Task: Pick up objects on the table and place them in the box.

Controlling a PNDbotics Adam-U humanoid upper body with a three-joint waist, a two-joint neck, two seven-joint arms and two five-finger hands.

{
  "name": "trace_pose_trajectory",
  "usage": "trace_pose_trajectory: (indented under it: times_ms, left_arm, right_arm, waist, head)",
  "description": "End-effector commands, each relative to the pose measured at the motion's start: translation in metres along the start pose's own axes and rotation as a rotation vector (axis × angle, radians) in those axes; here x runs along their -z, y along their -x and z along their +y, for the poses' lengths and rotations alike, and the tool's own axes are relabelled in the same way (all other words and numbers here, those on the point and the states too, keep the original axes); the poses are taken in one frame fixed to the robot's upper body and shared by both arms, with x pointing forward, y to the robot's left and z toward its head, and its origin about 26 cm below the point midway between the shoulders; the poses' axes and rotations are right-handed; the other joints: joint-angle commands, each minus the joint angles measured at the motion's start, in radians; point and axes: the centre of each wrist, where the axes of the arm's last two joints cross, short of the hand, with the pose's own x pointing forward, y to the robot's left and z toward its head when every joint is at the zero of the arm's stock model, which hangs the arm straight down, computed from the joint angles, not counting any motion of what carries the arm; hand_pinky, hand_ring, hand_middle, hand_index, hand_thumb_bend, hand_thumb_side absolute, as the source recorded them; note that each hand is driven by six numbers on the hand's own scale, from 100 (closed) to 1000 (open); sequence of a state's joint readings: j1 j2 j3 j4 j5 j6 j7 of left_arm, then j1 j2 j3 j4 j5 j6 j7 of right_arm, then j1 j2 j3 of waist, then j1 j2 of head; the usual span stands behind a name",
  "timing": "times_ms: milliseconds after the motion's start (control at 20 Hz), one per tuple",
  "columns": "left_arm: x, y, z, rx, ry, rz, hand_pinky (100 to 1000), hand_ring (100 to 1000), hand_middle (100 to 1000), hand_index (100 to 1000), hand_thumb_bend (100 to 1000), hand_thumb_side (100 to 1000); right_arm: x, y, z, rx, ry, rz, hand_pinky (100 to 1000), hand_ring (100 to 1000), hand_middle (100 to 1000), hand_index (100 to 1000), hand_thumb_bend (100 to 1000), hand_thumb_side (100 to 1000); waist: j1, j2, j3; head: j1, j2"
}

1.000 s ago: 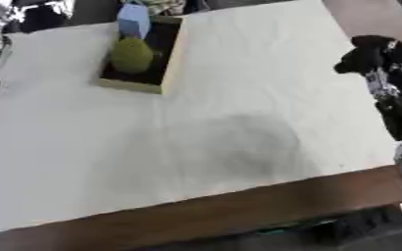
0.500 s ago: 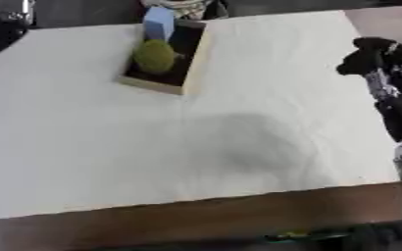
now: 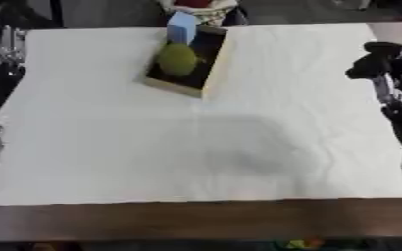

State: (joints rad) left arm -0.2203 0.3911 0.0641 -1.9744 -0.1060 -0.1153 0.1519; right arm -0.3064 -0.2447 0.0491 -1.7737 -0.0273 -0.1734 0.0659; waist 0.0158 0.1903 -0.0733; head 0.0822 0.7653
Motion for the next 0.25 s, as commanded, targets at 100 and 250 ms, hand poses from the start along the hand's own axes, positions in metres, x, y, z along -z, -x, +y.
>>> trace_pose_trajectory:
  times_ms: [100,250]
  left_arm:
    - [-0.0021,-0.0019,-0.0012,-0.024,-0.001,-0.021,661,681,659,784,100,598]
    - [-0.0068,0.0023,-0.0059,-0.055,-0.006,-0.003,655,673,651,781,100,606]
  right_arm:
    - [0.0027,-0.0038,-0.0030,-0.015,0.009,-0.016,674,613,571,758,100,518]
    - [0.0030,-0.0038,-0.0026,-0.014,0.010,-0.017,674,613,571,758,100,518]
  waist:
    - [-0.004,-0.013,0.003]
    - [-0.006,-0.012,0.003]
  head:
    - [0.013,0.005]
    - [0.017,0.005]
